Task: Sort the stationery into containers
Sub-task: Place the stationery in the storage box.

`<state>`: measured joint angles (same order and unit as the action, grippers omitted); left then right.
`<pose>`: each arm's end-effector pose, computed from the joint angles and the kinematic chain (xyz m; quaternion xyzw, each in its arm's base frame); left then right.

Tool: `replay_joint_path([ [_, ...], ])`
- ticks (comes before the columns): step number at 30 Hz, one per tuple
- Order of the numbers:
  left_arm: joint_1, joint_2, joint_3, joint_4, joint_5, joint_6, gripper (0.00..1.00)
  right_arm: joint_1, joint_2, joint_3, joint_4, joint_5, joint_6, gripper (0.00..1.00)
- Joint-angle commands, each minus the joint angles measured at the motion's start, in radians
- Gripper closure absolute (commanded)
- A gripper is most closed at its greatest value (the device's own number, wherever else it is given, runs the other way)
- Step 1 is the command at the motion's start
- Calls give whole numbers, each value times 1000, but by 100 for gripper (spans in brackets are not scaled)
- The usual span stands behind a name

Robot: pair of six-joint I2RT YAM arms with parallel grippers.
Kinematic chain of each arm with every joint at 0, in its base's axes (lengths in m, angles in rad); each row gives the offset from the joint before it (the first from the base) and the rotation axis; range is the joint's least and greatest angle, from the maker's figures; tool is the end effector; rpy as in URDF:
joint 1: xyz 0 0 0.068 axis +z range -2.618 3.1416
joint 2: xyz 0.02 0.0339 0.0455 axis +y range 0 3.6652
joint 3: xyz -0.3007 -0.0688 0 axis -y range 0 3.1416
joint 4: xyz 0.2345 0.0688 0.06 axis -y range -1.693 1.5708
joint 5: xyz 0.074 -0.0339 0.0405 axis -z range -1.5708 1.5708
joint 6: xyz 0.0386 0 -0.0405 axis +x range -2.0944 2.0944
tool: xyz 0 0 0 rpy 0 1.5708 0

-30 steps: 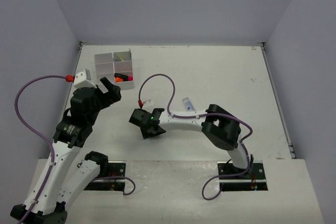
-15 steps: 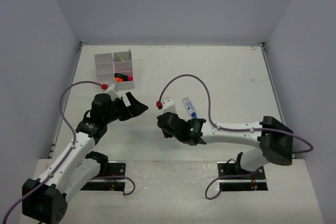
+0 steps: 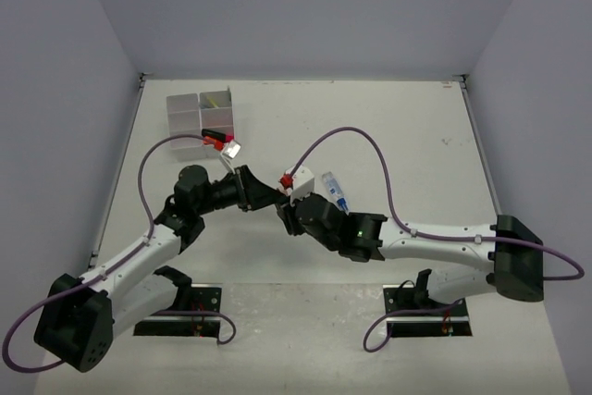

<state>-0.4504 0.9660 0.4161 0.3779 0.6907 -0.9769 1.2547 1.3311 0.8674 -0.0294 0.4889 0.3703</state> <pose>0.1536 -0.1016 0.2717 0.0231 0.7520 -0.5924 0.2884 0.1044 0.2609 0.3032 -0.2441 0.8058 0.2186 0.4932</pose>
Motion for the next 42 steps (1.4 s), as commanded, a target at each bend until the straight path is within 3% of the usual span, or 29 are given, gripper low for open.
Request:
replay_joint_path([
  [1, -11, 35, 1, 91, 55, -14, 58, 11, -45, 2, 72, 22, -35, 100],
  [6, -13, 78, 25, 71, 38, 23, 68, 20, -52, 9, 65, 20, -62, 100],
  [9, -13, 92, 72, -17, -12, 82, 100, 20, -49, 5, 62, 33, -62, 100],
  [10, -13, 88, 91, -61, -49, 103, 100, 21, -49, 2, 59, 42, -59, 97],
  [11, -13, 80, 135, -134, -128, 139, 100, 19, -53, -5, 58, 63, -54, 74],
  [12, -12, 73, 172, -207, -216, 182, 100, 13, -58, -17, 53, 87, -44, 41],
  [13, -11, 72, 203, -265, -291, 215, 100, 4, -62, -27, 43, 106, -30, 17],
  [15, -8, 98, 352, -525, -660, 234, 100, -40, -86, -37, -45, 157, 38, 5],
  [17, 29, 162, 483, -683, -934, 194, 100, -124, -105, -34, -182, 211, 141, 4],
  [18, 66, 194, 529, -731, -998, 157, 100, -159, -119, -33, -262, 239, 200, 4],
  [20, 184, 248, 608, -770, -1064, 83, 100, -205, -183, -47, -374, 264, 291, 3],
  [24, 329, 434, 821, -876, -1215, -78, 100, -240, -316, -113, -396, 229, 316, 1],
  [30, 444, 793, 1250, -1040, -1261, -191, 100, -241, -356, -130, -393, 180, 323, 1],
  [33, 450, 877, 1361, -1077, -1255, -223, 100, -241, -340, -126, -385, 166, 314, 1],
  [42, 484, 990, 1404, -1067, -1250, -264, 100, -242, -356, -131, -360, 129, 294, 1],
])
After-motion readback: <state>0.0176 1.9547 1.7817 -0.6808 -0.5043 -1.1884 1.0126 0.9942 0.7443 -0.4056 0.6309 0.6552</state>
